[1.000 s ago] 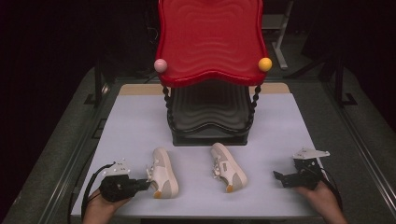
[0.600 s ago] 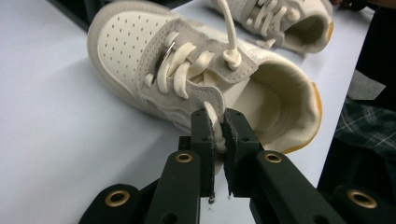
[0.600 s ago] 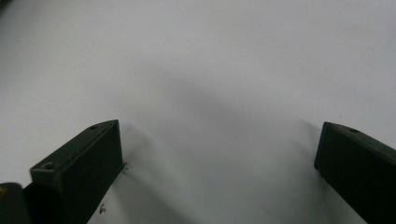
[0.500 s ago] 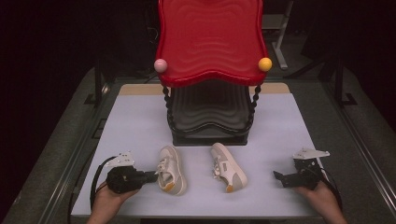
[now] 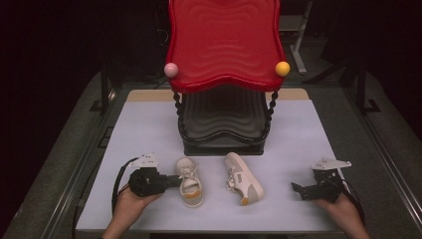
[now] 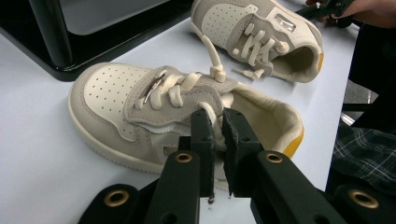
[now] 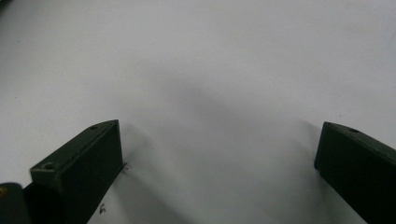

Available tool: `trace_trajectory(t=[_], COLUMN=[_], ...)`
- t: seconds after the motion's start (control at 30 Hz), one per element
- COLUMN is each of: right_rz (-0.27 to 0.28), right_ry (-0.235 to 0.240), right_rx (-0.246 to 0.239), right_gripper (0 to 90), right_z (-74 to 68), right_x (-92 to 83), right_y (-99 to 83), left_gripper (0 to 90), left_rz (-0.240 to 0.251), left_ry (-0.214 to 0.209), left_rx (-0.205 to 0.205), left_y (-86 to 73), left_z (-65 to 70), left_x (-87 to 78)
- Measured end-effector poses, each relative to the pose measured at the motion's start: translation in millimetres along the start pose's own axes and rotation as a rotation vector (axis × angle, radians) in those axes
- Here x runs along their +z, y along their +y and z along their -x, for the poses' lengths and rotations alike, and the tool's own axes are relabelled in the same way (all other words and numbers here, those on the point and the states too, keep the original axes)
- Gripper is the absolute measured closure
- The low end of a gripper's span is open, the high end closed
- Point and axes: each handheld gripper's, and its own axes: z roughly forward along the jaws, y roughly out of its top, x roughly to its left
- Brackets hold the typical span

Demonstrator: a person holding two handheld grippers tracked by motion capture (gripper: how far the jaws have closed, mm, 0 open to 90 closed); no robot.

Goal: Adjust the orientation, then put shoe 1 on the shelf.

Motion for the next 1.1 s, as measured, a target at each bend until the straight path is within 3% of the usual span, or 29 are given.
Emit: trace_trajectory(t=[0.17, 0.3, 0.63, 0.77, 1.1], right_rz=[0.000, 0.000, 0.000, 0.002, 0.001], right_ry=[0.000, 0.000, 0.000, 0.000, 0.000], right_rx=[0.000, -0.001, 0.000, 0.000, 0.000], right_gripper=[0.2, 0.2, 0.2, 0.2, 0.2], right_z=[0.0, 0.1, -0.1, -0.1, -0.1], right_x=[0.0, 0.1, 0.0, 0.0, 0.0], right_y=[0.0, 0.0, 0.0, -0.1, -0.1], left_gripper=[70.9, 64.0, 62.8, 61.5, 59.8], left_rz=[0.000, 0.012, 0.022, -0.019, -0.101], left_ry=[0.012, -0.008, -0.072, -0.108, -0.123], left_rx=[0.013, 0.059, 0.138, 0.160, 0.159], left_y=[1.5, 8.6, 21.0, 19.8, 9.4], left_z=[0.6, 9.5, 29.5, 34.9, 31.8], left_x=[-3.0, -4.9, 3.0, 15.6, 30.8])
